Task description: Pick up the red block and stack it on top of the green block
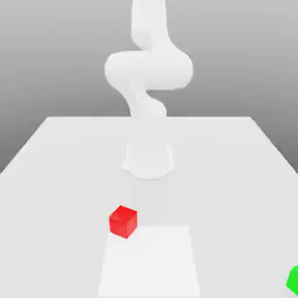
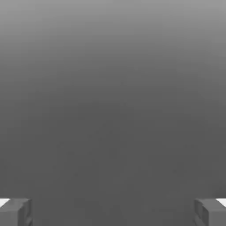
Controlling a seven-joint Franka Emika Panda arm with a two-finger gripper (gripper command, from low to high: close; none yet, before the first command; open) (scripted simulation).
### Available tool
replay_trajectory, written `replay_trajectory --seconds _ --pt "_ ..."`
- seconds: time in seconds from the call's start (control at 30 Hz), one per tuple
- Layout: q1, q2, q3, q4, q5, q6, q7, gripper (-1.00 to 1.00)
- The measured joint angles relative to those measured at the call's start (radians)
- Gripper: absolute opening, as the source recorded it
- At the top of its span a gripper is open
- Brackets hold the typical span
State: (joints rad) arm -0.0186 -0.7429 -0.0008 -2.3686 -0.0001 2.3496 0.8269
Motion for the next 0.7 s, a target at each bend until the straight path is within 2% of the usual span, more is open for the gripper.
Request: replay_trajectory --seconds 0.53,0.7 --pt "-0.149 0.495 -0.004 -0.544 -0.005 0.411 0.231 0.00" --pt "-0.165 0.776 -0.010 -0.581 0.004 0.636 0.256 0.00"
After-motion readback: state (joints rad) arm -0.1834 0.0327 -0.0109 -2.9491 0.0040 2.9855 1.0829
